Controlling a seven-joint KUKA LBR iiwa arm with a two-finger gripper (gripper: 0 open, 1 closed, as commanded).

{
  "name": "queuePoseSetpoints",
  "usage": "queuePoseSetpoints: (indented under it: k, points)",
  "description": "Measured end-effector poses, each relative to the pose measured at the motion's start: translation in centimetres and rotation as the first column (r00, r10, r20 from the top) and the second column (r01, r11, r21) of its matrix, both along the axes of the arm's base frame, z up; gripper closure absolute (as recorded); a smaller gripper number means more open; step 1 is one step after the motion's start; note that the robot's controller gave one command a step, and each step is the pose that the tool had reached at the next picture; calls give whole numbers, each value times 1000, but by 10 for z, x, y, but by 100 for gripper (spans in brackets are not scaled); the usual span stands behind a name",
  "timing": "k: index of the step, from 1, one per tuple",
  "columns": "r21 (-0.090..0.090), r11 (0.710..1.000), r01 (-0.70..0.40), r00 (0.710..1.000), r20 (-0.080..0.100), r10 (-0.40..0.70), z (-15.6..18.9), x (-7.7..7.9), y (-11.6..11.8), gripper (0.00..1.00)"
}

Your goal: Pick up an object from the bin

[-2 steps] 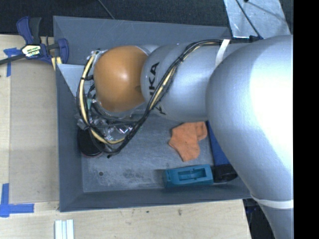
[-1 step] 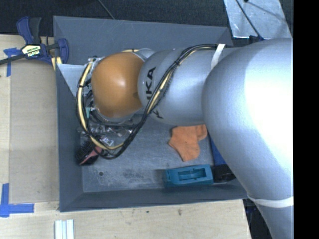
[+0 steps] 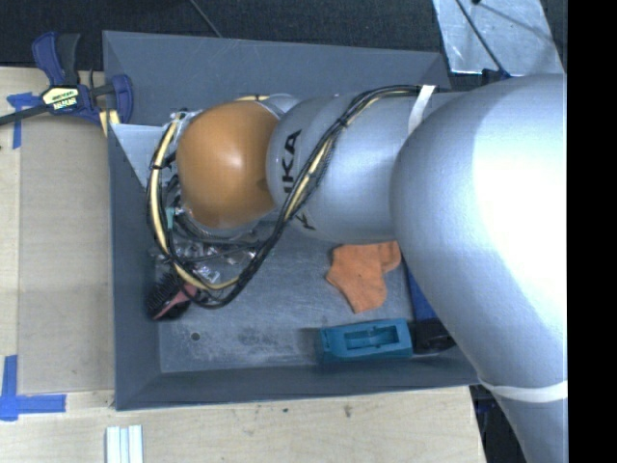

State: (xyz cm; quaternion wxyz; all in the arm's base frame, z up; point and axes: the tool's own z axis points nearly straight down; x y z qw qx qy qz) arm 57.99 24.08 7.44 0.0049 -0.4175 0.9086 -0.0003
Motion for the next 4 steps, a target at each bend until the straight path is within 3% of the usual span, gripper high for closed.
queuePoseSetpoints:
  k: [2, 4]
  points:
    - [-4, 1000, 2, 1000, -12, -2, 22, -3, -1, 100]
    - [-1, 1000, 3, 1000, -4, -3, 48, -1, 0, 100]
